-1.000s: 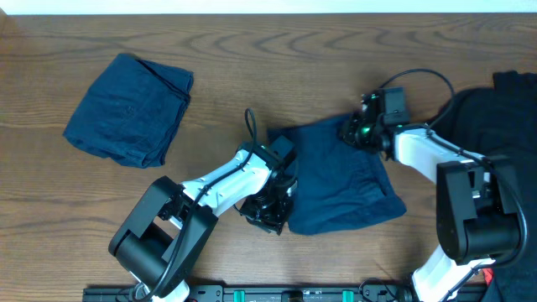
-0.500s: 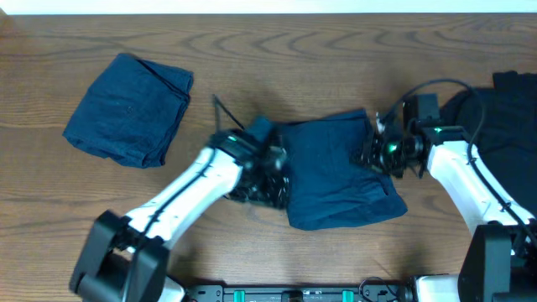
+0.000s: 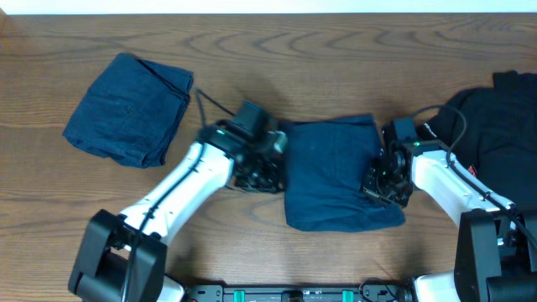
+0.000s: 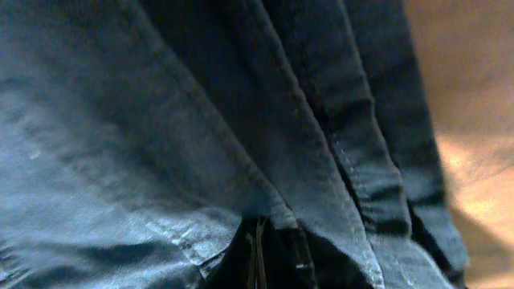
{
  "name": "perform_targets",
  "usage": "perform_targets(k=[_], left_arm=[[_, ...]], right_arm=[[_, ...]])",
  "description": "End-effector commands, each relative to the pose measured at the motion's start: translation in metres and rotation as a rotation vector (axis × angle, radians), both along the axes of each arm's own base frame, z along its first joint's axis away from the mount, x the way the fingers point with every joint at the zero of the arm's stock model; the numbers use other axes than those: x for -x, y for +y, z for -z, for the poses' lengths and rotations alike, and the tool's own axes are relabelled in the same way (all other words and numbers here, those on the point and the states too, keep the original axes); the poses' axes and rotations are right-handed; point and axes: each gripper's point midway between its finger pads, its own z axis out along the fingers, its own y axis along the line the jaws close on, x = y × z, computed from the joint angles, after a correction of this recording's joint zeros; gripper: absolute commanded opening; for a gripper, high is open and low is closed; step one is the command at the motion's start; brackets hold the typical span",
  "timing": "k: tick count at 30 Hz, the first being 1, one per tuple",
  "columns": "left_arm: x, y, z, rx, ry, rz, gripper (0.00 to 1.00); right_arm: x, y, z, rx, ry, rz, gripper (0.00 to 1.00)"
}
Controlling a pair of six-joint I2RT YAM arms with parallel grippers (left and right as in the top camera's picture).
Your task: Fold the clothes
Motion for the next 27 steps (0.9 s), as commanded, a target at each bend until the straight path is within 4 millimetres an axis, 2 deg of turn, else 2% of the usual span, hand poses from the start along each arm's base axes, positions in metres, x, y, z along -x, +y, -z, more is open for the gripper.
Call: perform_targets(k=[1,6,12,14,17,19,23,27], left_arm=[[0.025,-0.017,0.010,0.012,0.044,0.083,0.13],[0.040,-0.019,0.030,-0.040,0.098,0.106,0.11],[0.047,-0.014,0.058,-0.103,0.189,0.091,0.11],[0.047,-0.007,0.071,-0.158,0.200,0.082,0.11],[0.026,0.026,0.098,-0.358,0.147,-0.015,0.11],[0.012,0.044,0.106,-0.411,0.145,-0.093,0.10],[-0.029,0.091,0.107,-0.448,0.126,-0.270,0.08],[-0.065,0.123,0.100,-0.384,0.098,-0.352,0.08]], right_arm=[[0.026,0.008,0.016,-0.024,0.079,0.059,0.01],[0.047,0.033,0.021,-0.138,0.126,0.045,0.01],[0.051,0.052,0.018,-0.197,0.131,0.002,0.01],[0.051,0.059,0.016,-0.226,0.128,-0.016,0.01],[0.046,0.077,0.010,-0.306,0.078,-0.110,0.01],[0.041,0.083,0.006,-0.331,0.033,-0.169,0.01],[0.027,0.088,-0.011,-0.352,-0.076,-0.236,0.01],[-0.005,0.102,-0.048,-0.411,-0.338,-0.390,0.01]])
